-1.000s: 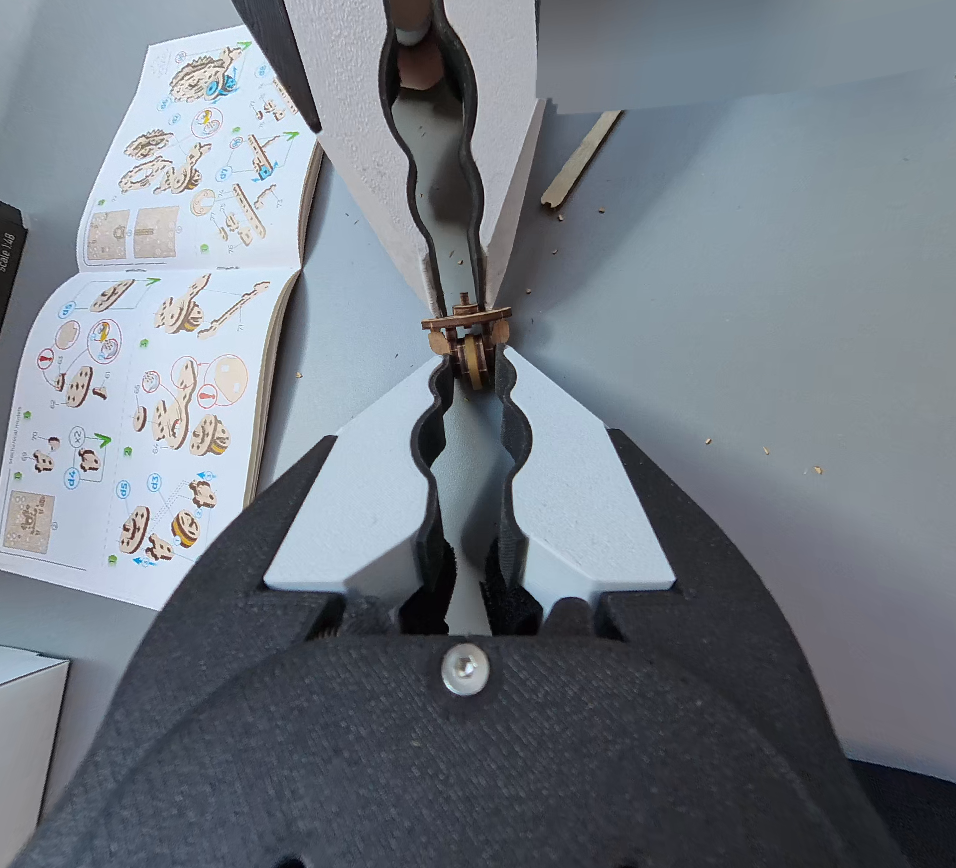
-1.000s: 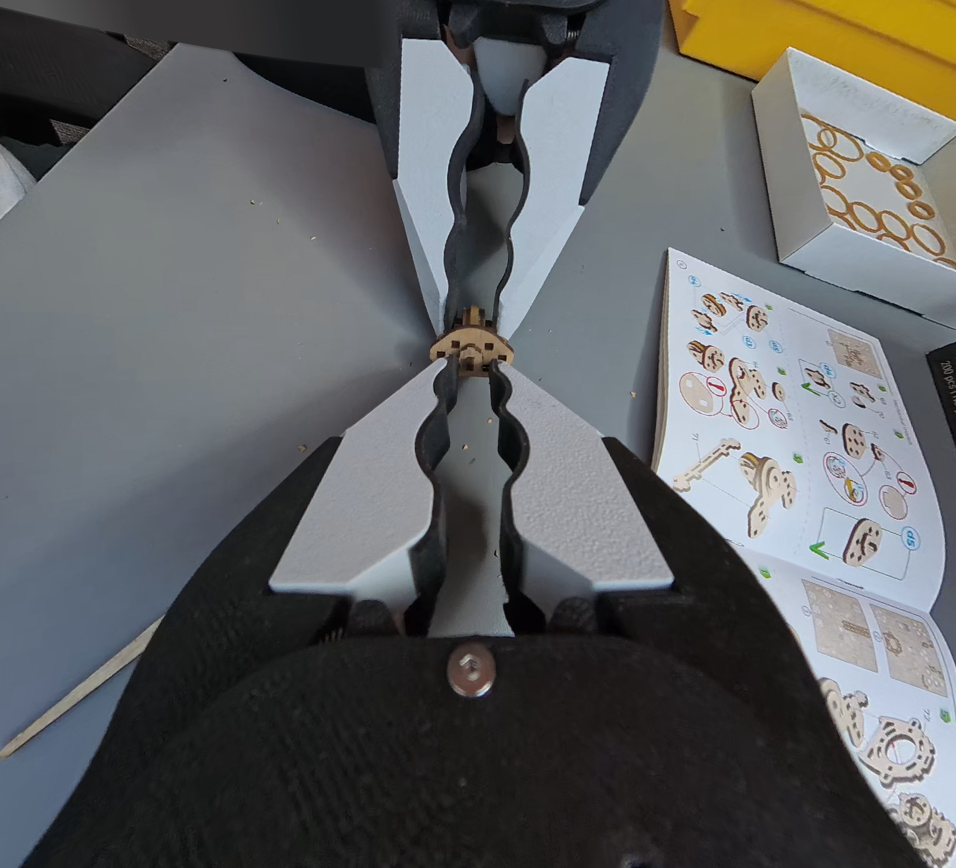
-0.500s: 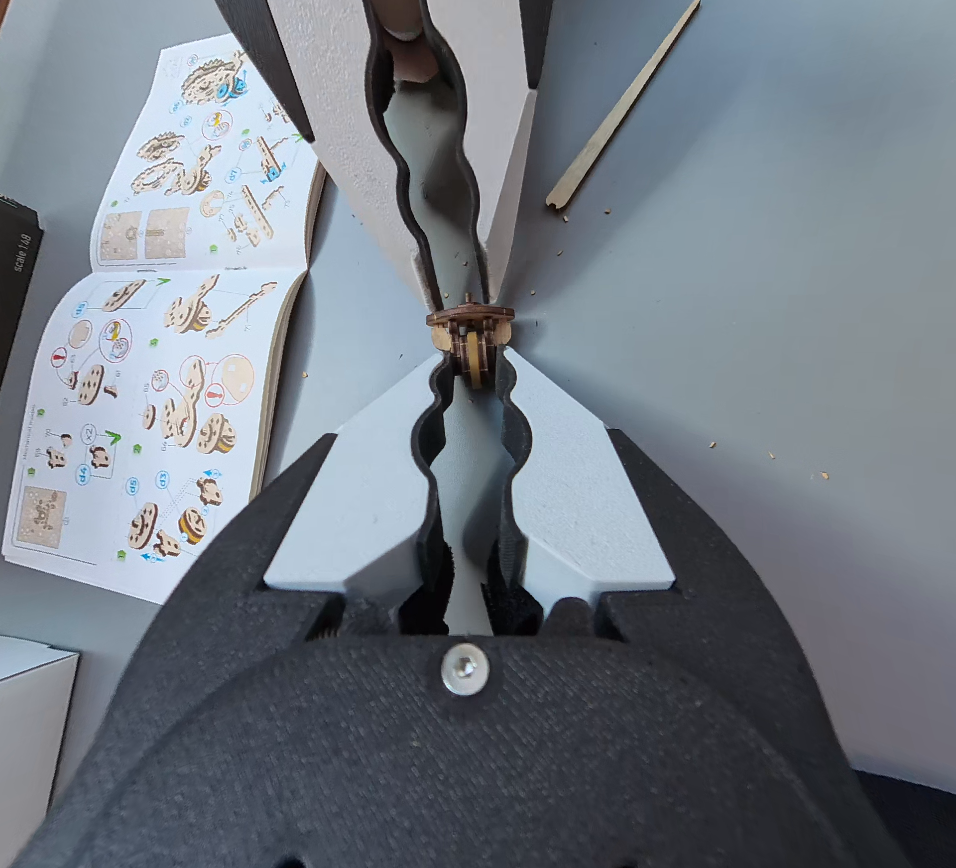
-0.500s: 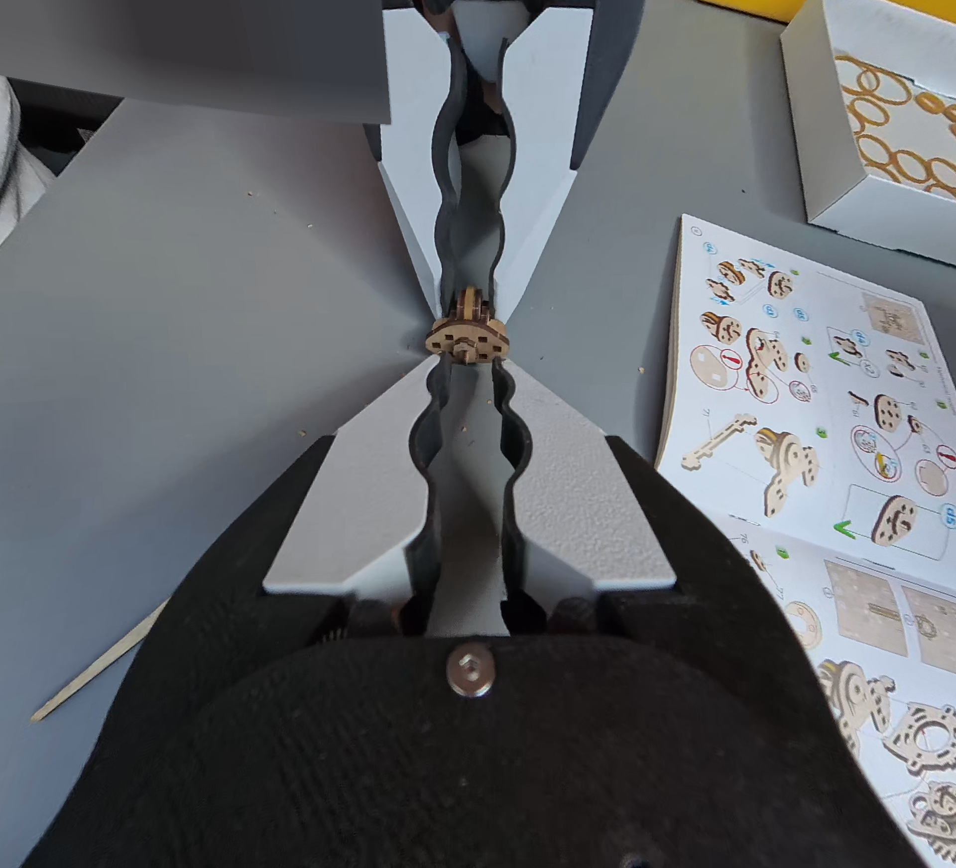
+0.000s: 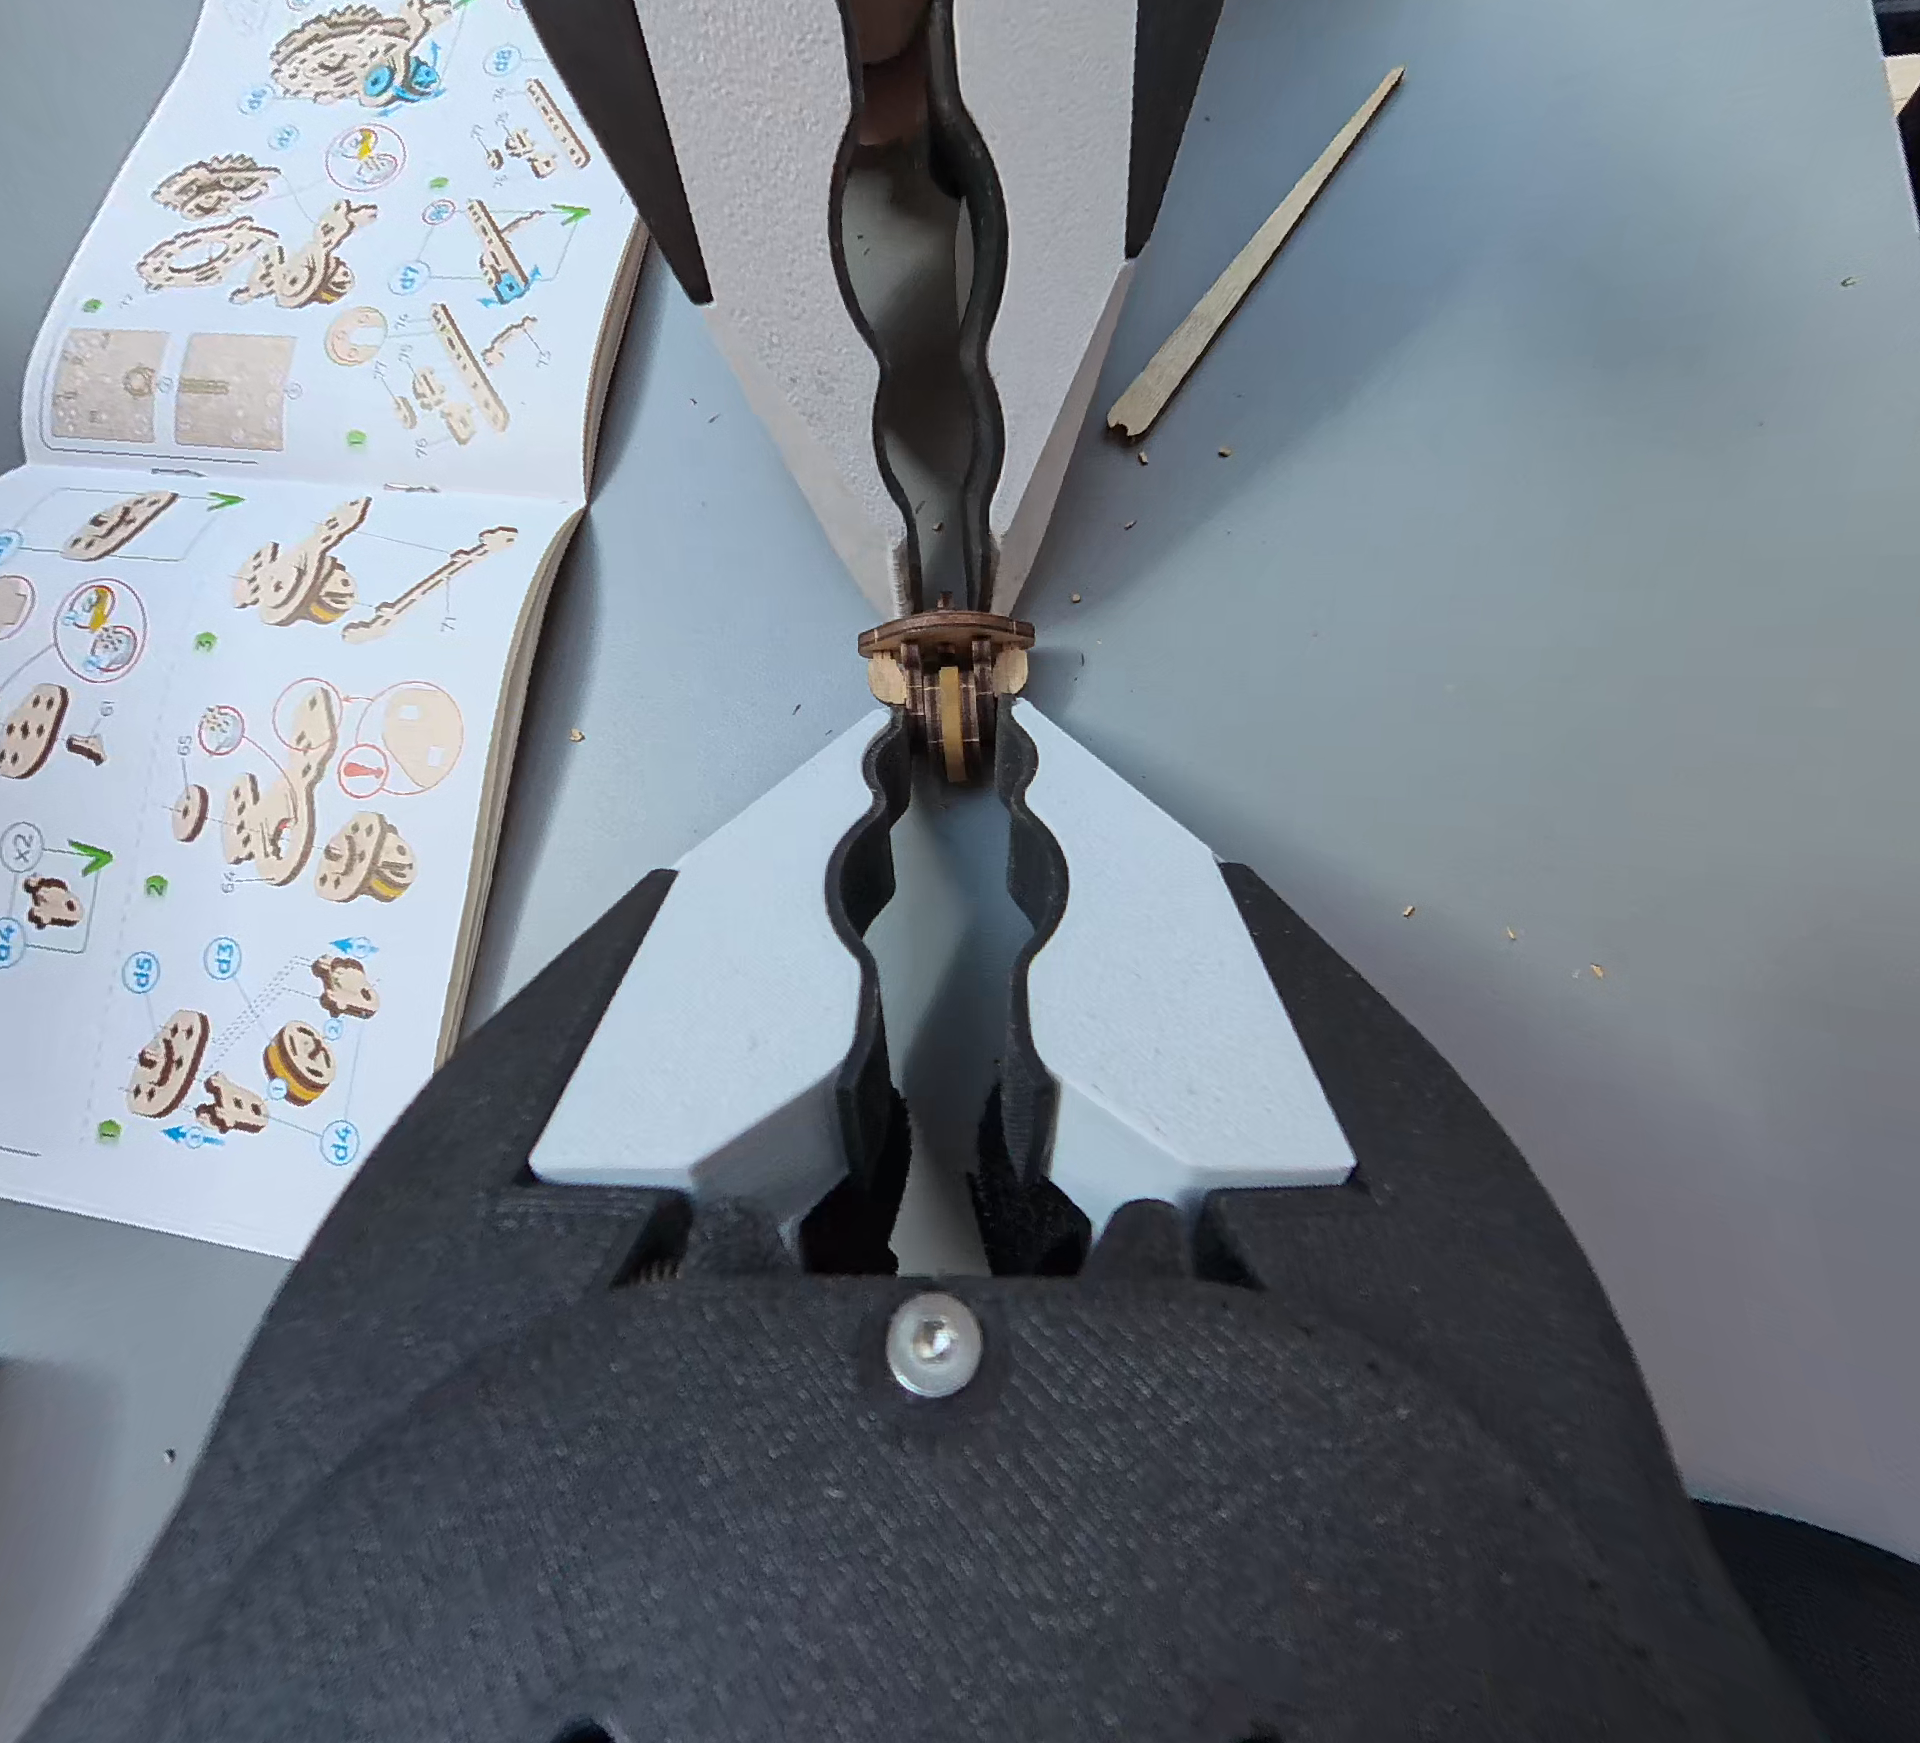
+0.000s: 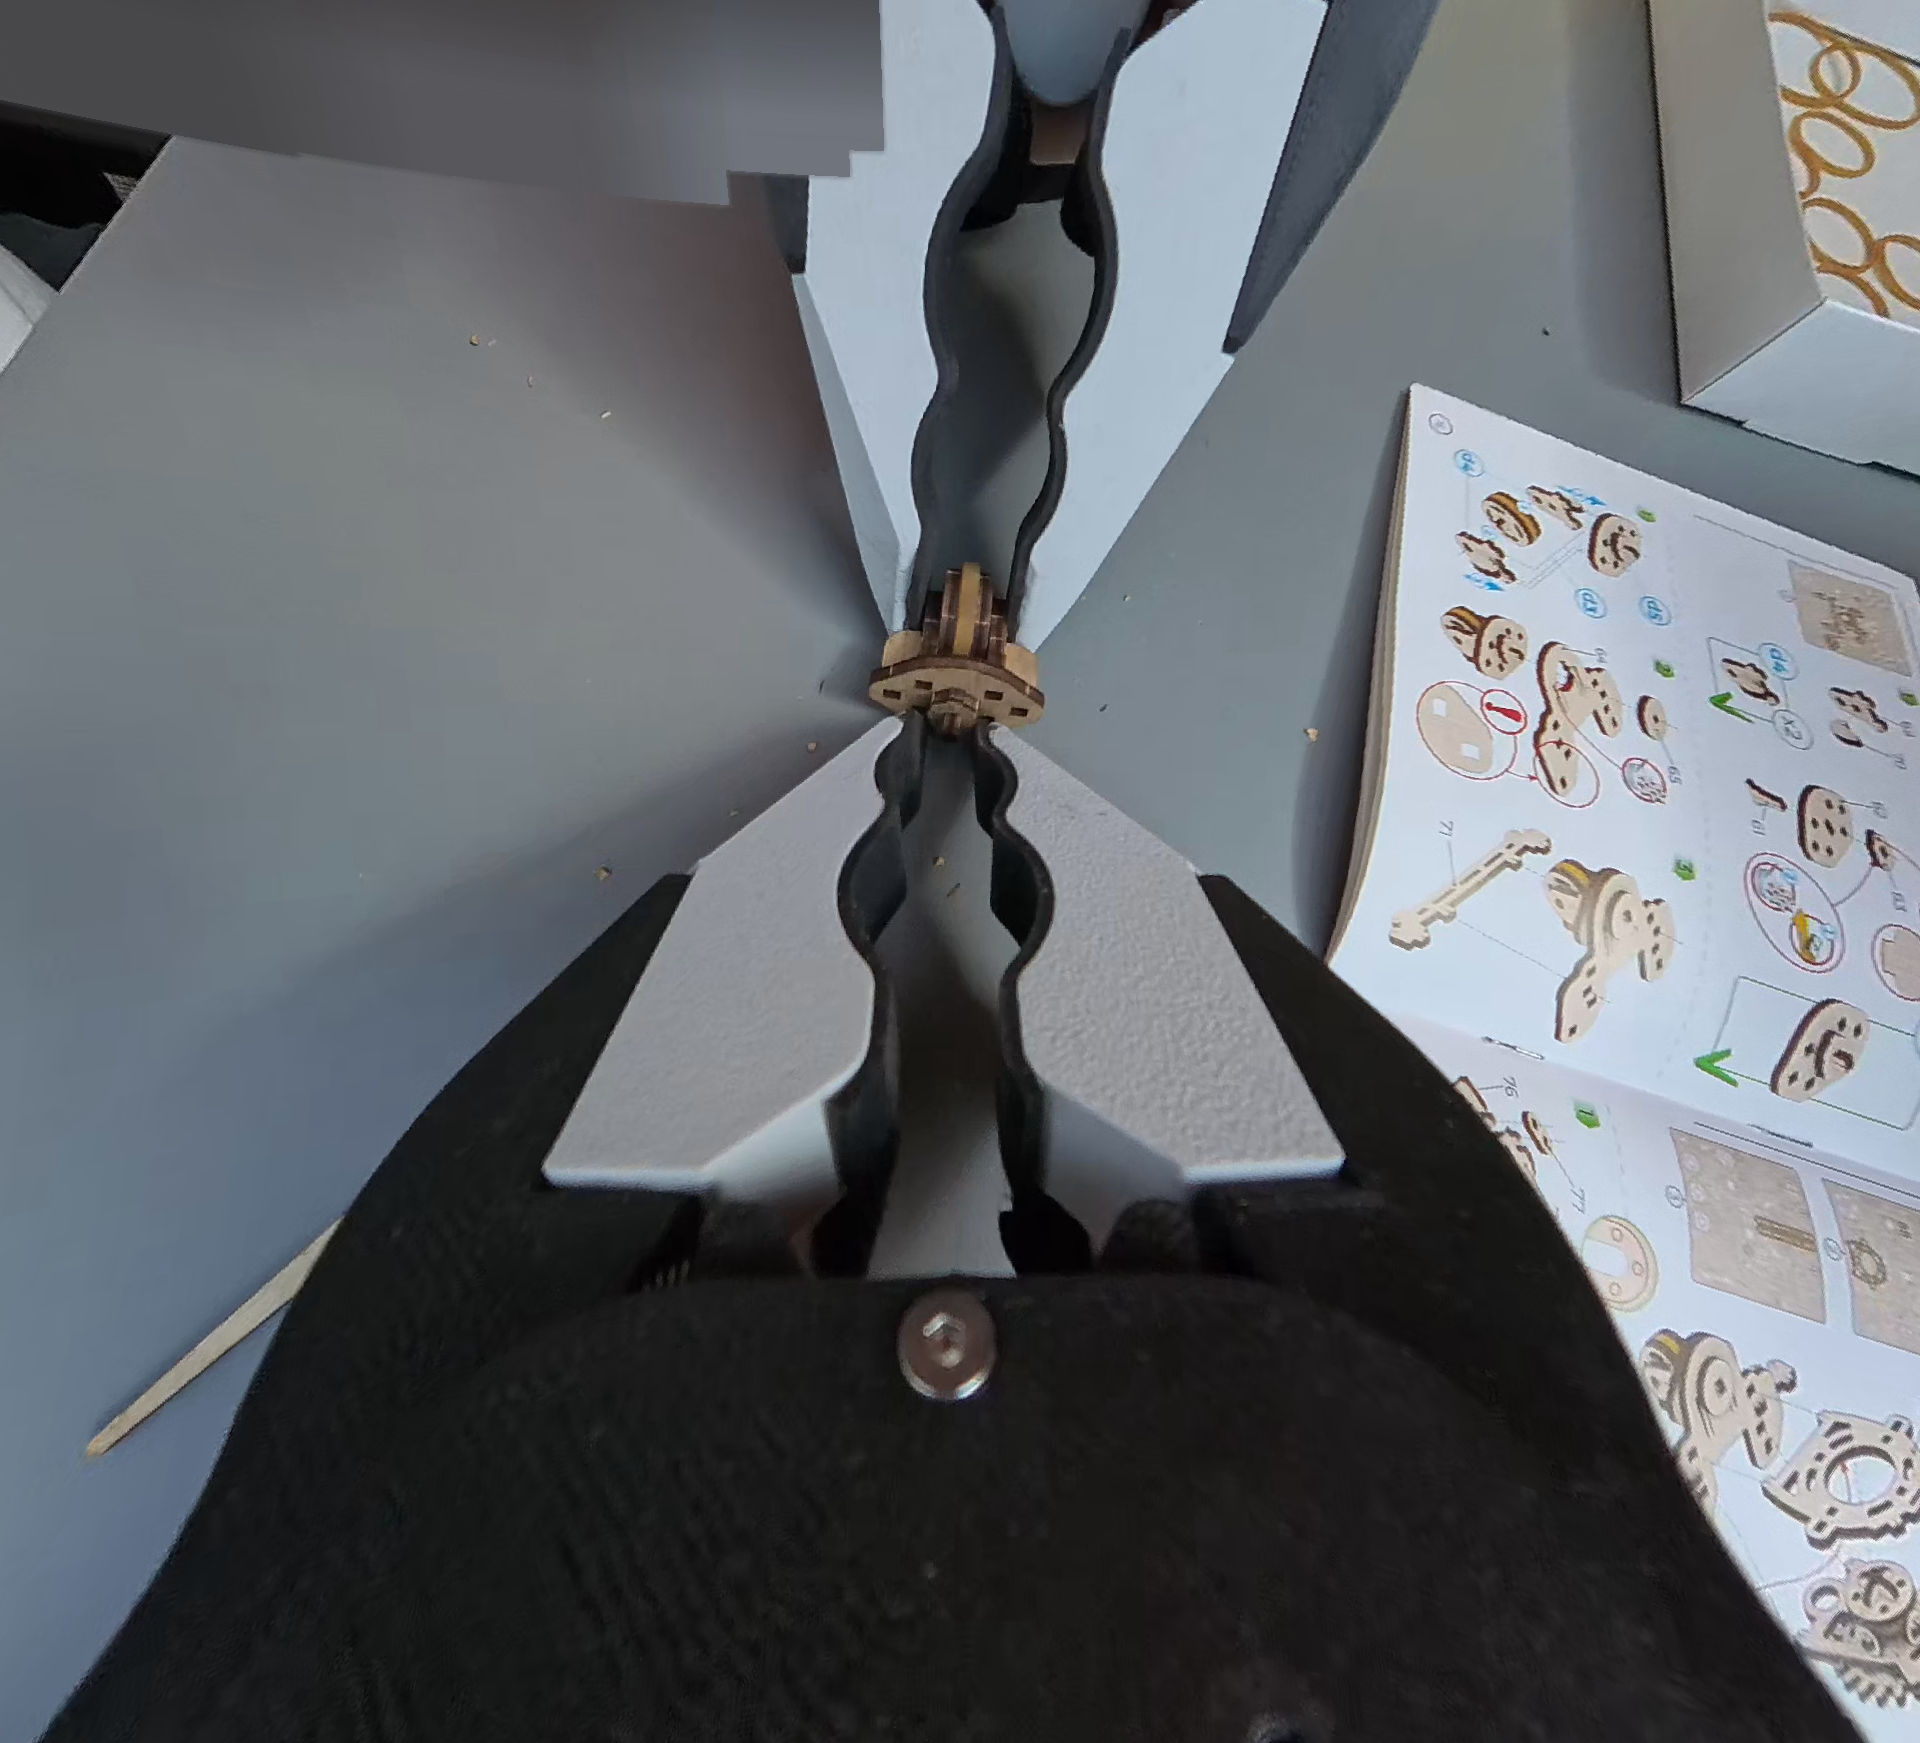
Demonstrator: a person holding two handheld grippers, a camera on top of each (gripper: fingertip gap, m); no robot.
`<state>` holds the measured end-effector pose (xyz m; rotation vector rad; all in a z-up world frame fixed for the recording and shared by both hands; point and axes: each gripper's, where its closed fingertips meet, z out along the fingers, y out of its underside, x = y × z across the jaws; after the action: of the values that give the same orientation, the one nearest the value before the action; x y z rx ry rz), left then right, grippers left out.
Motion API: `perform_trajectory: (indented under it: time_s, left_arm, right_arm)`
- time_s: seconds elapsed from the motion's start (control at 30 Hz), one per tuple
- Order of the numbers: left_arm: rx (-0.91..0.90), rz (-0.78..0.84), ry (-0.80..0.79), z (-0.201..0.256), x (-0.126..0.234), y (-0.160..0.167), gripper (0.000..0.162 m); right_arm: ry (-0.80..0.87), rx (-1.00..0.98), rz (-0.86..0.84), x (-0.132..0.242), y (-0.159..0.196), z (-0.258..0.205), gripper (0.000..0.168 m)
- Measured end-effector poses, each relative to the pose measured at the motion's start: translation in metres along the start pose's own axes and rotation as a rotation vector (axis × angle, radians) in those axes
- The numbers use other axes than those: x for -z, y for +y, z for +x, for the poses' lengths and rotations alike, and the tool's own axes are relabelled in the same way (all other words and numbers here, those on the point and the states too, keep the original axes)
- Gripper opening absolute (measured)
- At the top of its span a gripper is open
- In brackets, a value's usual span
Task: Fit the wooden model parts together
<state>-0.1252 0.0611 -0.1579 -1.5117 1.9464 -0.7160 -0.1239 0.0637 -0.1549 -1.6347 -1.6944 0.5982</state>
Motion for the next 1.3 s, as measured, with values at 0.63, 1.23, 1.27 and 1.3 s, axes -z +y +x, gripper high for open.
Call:
perform_trajectory:
  time_s: [0.63,1.23,1.27,1.3]
  left_arm:
    - [0.035,-0.005,0.057,-0.0006,-0.0007,-0.0012,0.013]
    - [0.005,-0.003,0.072,-0.0005,-0.0011,-0.002,0.013]
    - [0.001,-0.003,0.07,-0.0005,-0.001,-0.0019,0.013]
    - [0.001,-0.002,0.072,-0.0005,-0.0011,-0.0019,0.013]
  right_arm:
    - [0.004,-0.048,-0.11,-0.0013,-0.0009,0.0001,0.006]
    - [0.015,-0.008,-0.079,-0.0018,-0.0033,0.0006,0.002]
    - [0.015,-0.007,-0.077,-0.0018,-0.0035,0.0008,0.002]
    - [0.016,-0.006,-0.077,-0.0018,-0.0035,0.0006,0.002]
